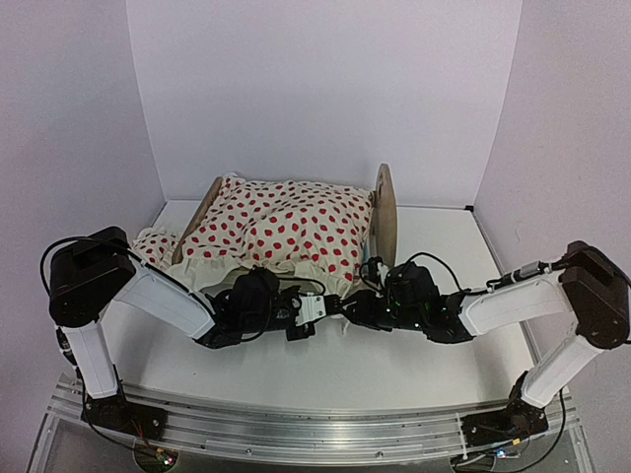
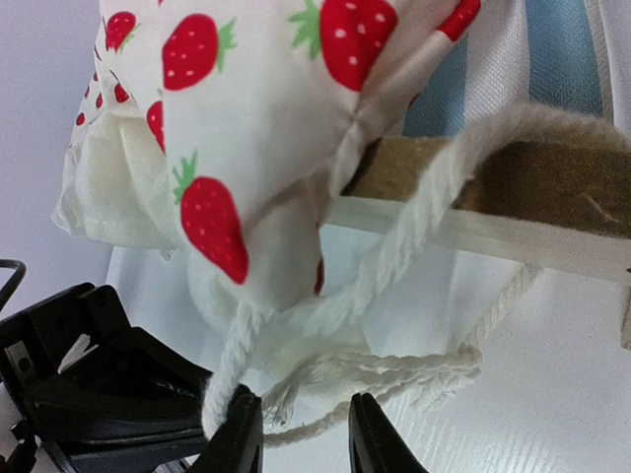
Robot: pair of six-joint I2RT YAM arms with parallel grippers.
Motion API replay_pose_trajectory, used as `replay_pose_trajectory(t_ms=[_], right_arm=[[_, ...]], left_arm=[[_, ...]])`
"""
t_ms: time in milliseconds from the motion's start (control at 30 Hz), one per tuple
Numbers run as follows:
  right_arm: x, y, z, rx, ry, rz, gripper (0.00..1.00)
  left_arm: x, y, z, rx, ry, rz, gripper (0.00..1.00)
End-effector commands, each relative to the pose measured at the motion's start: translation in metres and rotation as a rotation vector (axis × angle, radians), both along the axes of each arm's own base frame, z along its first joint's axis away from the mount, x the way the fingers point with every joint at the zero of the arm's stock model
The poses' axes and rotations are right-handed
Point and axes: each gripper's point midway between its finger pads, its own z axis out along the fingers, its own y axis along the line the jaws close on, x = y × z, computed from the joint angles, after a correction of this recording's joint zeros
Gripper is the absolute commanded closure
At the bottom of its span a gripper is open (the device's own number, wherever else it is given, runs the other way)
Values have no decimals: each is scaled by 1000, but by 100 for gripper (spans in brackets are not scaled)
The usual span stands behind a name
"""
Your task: Set up the pet bed
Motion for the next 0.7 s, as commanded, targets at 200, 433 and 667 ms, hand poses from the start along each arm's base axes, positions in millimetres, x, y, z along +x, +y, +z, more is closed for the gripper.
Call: replay_pose_trajectory(t_ms=[200,433,667], right_arm=[[-34,-45,13,-237,66,47,61],[-39,-36,-18,-234,-29,20,59],[-23,-13,-28,-214,-140,24,55]], left_arm=[[8,3,36,-70,19,30,100],[8,1,39,-81,13,20,100],[9,2,41,-79,0,20,100]])
